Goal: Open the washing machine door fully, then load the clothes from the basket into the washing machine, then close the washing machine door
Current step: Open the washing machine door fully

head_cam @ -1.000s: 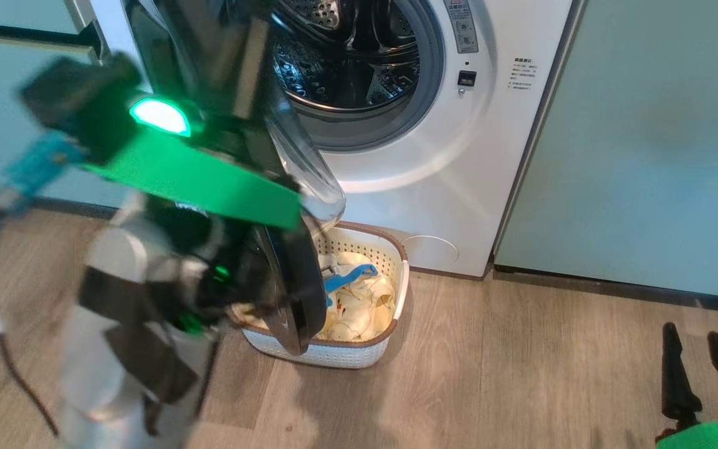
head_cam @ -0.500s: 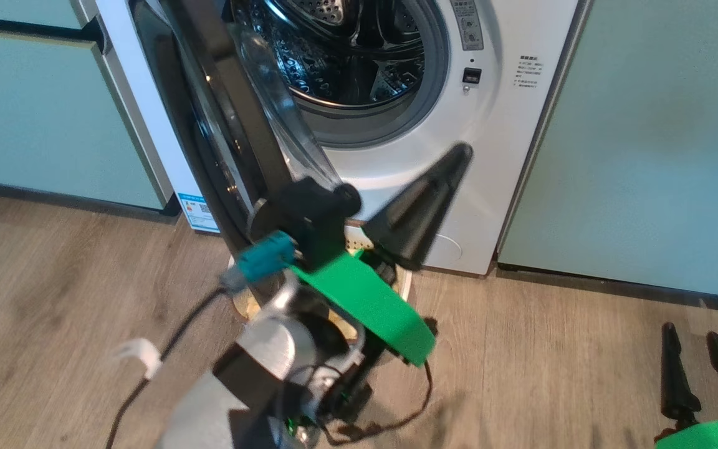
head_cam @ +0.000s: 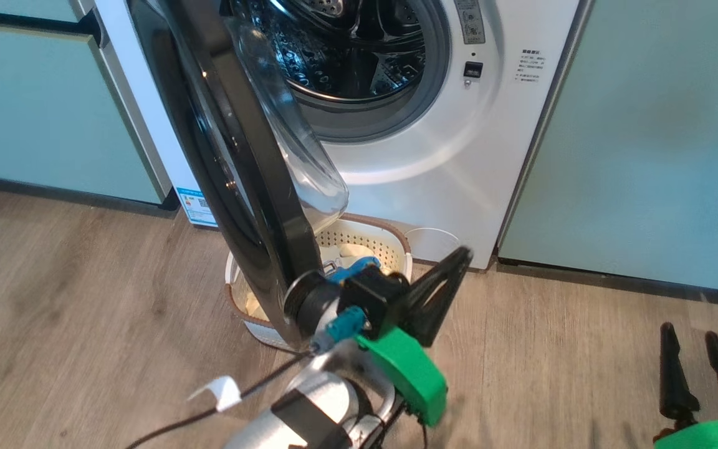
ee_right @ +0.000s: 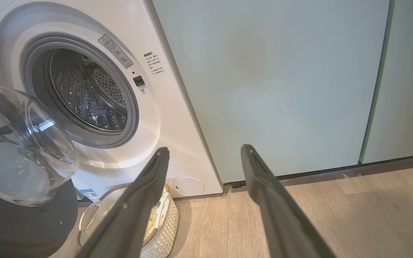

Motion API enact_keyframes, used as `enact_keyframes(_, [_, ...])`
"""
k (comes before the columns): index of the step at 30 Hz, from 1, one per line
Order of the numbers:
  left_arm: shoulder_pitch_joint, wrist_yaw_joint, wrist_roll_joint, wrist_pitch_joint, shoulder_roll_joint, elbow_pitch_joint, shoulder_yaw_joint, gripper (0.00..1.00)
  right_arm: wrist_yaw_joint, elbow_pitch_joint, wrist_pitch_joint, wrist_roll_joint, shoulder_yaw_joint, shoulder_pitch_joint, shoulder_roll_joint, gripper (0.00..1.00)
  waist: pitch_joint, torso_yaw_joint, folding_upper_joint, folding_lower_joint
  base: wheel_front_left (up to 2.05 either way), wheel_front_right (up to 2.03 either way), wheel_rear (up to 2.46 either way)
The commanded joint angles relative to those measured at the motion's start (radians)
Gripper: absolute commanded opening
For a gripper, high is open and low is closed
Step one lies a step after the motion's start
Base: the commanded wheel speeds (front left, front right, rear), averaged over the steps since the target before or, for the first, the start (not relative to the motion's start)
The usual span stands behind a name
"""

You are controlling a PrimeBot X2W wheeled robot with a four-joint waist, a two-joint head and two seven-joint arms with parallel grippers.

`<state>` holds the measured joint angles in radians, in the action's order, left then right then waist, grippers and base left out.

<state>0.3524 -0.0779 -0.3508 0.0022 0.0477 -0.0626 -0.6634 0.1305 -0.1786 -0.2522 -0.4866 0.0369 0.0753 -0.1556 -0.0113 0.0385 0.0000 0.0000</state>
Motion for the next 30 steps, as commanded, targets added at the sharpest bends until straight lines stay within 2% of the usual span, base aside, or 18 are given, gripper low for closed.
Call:
enact_keyframes(1, [0.029, -0.009, 0.016, -0.016, 0.005, -0.011, 0.025, 0.0, 0.0, 0.031, -0.01, 0.003, 0.019, -0.038, -0.022, 1.0, -0.001, 0.001, 0.0, 0.0, 0.0, 0.0, 0.0])
enact_keyframes(10, [0.018, -0.046, 0.048, -0.117, 0.004, 0.207, -0.033, 0.0, 0.0, 0.032, -0.01, 0.002, 0.019, -0.037, -0.026, 1.0, -0.003, 0.006, 0.0, 0.0, 0.0, 0.0, 0.0])
enact_keyframes(18, [0.017, -0.07, 0.016, -0.2, 0.003, 0.365, -0.071, 0.0, 0.0, 0.032, -0.01, 0.0, 0.021, -0.036, -0.024, 1.0, -0.003, 0.005, 0.0, 0.0, 0.0, 0.0, 0.0])
enact_keyframes(30, [0.047, -0.115, -0.054, -0.262, 0.003, 0.474, -0.105, 0.0, 0.0, 0.031, -0.01, 0.0, 0.025, -0.039, -0.025, 1.0, -0.007, 0.004, 0.0, 0.0, 0.0, 0.0, 0.0])
